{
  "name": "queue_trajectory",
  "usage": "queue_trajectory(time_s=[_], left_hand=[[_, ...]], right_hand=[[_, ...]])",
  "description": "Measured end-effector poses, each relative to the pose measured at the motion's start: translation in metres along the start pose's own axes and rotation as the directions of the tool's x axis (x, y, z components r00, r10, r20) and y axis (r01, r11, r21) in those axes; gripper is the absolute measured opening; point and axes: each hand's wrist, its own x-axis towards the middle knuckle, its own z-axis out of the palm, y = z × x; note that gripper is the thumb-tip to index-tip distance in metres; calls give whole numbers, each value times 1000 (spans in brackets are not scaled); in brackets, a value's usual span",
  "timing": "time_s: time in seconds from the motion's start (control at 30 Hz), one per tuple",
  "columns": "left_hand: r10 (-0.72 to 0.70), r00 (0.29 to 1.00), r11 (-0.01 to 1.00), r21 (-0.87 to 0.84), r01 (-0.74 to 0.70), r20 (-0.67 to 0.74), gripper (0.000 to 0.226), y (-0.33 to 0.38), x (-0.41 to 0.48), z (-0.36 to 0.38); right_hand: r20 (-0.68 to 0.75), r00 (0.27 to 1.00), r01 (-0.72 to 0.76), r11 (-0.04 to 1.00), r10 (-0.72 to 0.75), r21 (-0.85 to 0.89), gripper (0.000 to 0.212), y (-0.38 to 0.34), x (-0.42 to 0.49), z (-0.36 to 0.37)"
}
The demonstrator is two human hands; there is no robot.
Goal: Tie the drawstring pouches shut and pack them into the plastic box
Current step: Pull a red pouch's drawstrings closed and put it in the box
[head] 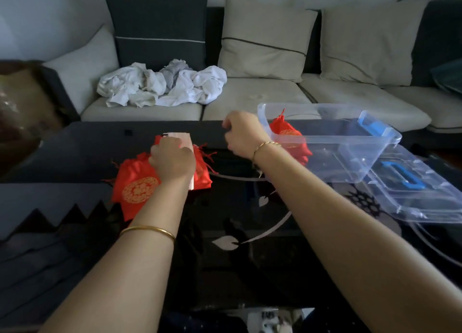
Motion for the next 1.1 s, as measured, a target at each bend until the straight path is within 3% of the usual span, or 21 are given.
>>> queue_trajectory(time_s=[0.1,0.17,0.3,0.43,0.53,0.7,0.83,0.93,1.0,1.1], left_hand=[[-39,993,995,87,49,-112,34,-27,3,-20],[-77,988,978,185,101,-131,37,-47,9,-32],[-233,972,917,342,206,41,46,-79,8,-37],[-195,964,882,462,94,178,43,-84,6,-27],[-116,953,890,455,-25,281,42,-79,3,-20],[-31,909,900,407,-156,416,46,-61,-14,-7],[50,826,920,296,-257,561,45,-47,-27,4],[82,804,953,189,-236,588,32,-40,-32,7],[74,840,971,154,-184,537,27,-36,-30,8],[-18,904,994,106,-30,426,36,-30,-27,7]], right_hand=[[232,972,36,999,-38,10,29,-18,-18,46],[353,935,-27,993,-16,118,33,-24,-25,67],[338,939,-20,969,-66,247,37,-29,-31,90],[353,925,70,978,-138,198,42,-26,-34,102],[360,927,57,990,-101,132,41,-15,-34,103],[314,947,-124,973,59,192,38,13,-37,93],[235,958,-209,962,164,178,14,37,-41,81],[217,960,-205,972,177,117,15,50,-46,69],[213,963,-196,971,165,137,8,58,-51,62],[179,975,-171,963,134,208,18,68,-61,47]])
